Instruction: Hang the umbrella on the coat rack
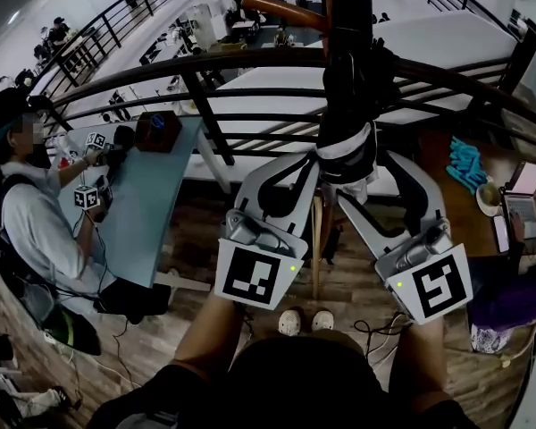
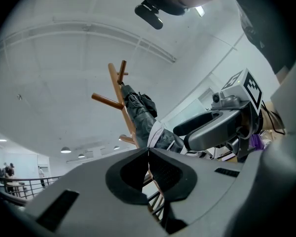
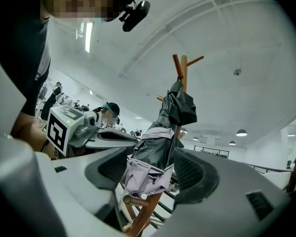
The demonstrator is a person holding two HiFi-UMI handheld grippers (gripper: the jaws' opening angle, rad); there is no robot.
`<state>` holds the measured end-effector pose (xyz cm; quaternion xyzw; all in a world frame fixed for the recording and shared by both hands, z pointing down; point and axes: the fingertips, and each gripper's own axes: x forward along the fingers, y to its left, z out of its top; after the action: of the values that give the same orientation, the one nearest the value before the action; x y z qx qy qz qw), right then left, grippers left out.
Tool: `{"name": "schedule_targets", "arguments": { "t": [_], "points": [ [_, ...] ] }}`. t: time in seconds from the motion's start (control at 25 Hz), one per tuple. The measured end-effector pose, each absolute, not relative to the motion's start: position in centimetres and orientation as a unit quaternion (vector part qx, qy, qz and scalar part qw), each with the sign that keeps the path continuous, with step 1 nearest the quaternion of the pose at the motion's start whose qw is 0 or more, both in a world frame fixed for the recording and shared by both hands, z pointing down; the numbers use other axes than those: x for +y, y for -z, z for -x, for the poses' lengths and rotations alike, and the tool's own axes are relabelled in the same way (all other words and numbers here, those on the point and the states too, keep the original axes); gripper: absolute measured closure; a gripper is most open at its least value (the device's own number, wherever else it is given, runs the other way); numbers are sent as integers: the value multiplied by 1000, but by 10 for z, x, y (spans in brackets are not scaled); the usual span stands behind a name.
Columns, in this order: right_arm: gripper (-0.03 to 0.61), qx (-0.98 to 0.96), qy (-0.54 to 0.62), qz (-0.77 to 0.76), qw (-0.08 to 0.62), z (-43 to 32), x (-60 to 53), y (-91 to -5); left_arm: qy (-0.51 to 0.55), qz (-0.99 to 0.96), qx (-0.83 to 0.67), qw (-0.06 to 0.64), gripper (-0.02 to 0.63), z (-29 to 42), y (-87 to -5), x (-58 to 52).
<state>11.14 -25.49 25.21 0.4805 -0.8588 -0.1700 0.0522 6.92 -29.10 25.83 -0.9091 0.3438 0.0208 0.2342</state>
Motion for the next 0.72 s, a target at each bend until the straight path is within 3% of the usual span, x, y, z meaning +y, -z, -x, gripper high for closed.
{"name": "schedule_targets", "arguments": {
  "t": [0.72],
  "points": [
    [288, -840, 225, -490, 55, -106, -232, -256, 2, 913, 340, 226, 600, -44, -273, -265]
  ]
}}
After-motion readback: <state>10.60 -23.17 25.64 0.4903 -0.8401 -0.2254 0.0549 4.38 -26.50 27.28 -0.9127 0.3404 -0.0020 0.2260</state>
